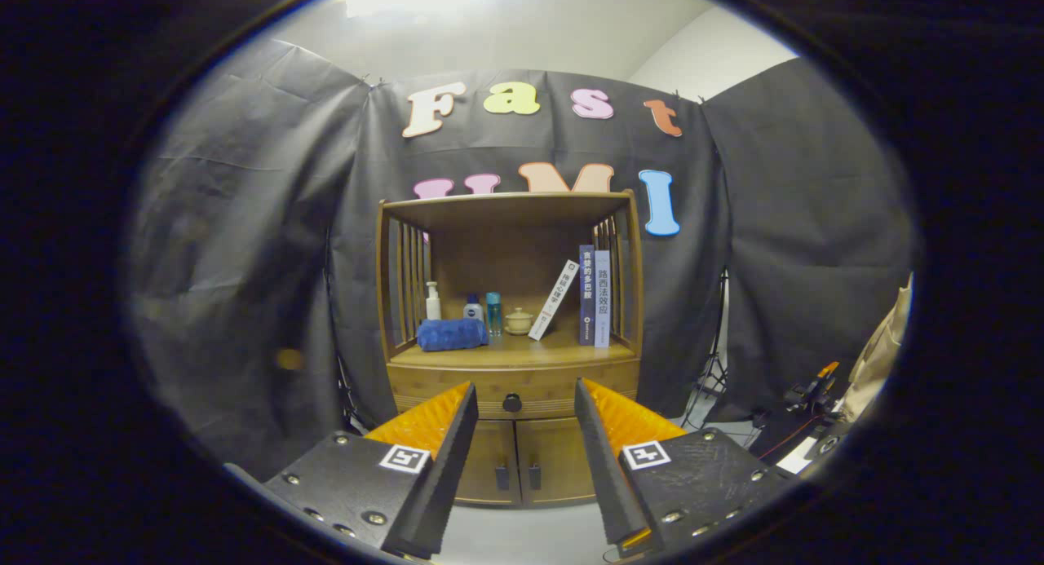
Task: Pull open the drawer, take out the items inside it, and place them on the countertop above the cabinet.
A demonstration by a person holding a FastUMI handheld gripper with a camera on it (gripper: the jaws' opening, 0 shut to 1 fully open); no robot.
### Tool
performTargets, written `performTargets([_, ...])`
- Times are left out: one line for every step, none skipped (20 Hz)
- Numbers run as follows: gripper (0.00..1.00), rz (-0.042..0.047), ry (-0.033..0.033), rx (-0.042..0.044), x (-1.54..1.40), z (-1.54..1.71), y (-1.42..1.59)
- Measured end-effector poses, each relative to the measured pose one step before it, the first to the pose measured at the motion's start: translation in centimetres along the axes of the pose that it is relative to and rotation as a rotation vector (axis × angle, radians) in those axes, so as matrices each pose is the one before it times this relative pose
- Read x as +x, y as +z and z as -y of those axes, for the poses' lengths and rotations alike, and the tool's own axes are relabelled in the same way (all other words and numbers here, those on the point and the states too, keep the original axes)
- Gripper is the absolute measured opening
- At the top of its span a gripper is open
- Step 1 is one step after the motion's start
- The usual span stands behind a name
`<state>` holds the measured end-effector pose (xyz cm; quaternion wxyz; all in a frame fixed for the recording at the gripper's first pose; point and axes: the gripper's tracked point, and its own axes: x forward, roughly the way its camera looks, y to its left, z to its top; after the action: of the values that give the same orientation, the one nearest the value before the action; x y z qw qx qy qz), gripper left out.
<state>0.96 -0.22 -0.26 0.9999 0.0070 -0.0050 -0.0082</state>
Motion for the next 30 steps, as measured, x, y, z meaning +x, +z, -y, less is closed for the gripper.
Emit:
performTargets([0.71, 0.00353, -0.00567, -0.00016, 0.478, 0.070, -0.025])
performTargets([0.71, -0.00196, -0.00979, -0.00475, 0.759, 0.002, -0.256])
performTargets([0.71, -0.00565, -0.00508, -0.00883, 0.907, -0.067, -0.494])
performTargets([0.71, -0.00165, 0.00392, -0.00891, 1.065, -0.412, -0.251])
performTargets([0.71, 0.00913, 0.00760, -0.00562, 1.138, -0.635, -0.081])
performTargets([0.71, 0.01337, 0.00382, -0.00034, 1.326, -0.505, 0.070])
performTargets([0.71, 0.00517, 0.00367, 0.00771, 1.398, -0.255, -0.346])
performTargets([0.71, -0.00305, 0.01494, 0.00745, 1.386, -0.696, -0.494])
performTargets([0.71, -0.00505, 0.01498, 0.00823, 1.374, -0.686, -0.576])
performTargets([0.71, -0.00692, 0.00407, 0.00565, 1.449, -0.340, -0.534])
performTargets([0.71, -0.00958, -0.00433, 0.00228, 1.543, -0.081, -0.556])
performTargets([0.71, -0.01049, -0.00442, -0.00317, 1.471, -0.107, -0.621])
performTargets([0.71, -0.01815, 0.00321, -0.00519, 1.528, -0.308, -0.849])
performTargets([0.71, -0.02425, 0.01016, 0.00303, 1.458, -0.378, -0.851])
performTargets([0.71, -0.02400, 0.01422, 0.00874, 1.612, -0.388, -1.066])
performTargets([0.71, -0.02696, 0.01316, 0.01137, 1.346, -0.300, -0.954])
performTargets([0.71, -0.01806, 0.00798, 0.00995, 1.443, -0.163, -0.852])
performTargets([0.71, -0.02179, 0.00152, 0.01083, 1.346, 0.050, -0.763])
performTargets([0.72, -0.03031, 0.00723, 0.01056, 1.264, -0.133, -0.931])
performTargets([0.72, -0.03601, 0.00085, 0.00475, 1.256, 0.062, -1.053])
performTargets([0.72, -0.03496, -0.00701, -0.00112, 1.300, 0.305, -1.162])
performTargets([0.72, -0.02832, -0.00479, -0.00408, 0.992, 0.136, -0.852])
performTargets([0.72, -0.02997, -0.00127, -0.00315, 1.439, 0.132, -0.796])
performTargets([0.72, -0.03088, -0.00109, -0.00454, 1.407, 0.161, -0.723])
performTargets([0.71, -0.03033, -0.00043, -0.00816, 1.383, 0.173, -0.919])
performTargets([0.71, -0.03204, -0.00436, -0.00833, 1.155, 0.107, -0.688])
performTargets([0.72, -0.00263, -0.04253, -0.02997, 1.382, 1.210, -0.464])
performTargets([0.72, -0.01222, -0.00069, 0.00541, 0.050, 0.471, 0.121])
performTargets([0.72, -0.00839, 0.00878, 0.02139, 0.548, -0.409, -0.260])
performTargets([0.72, -0.01738, 0.00966, 0.01595, 0.343, -0.064, -0.276])
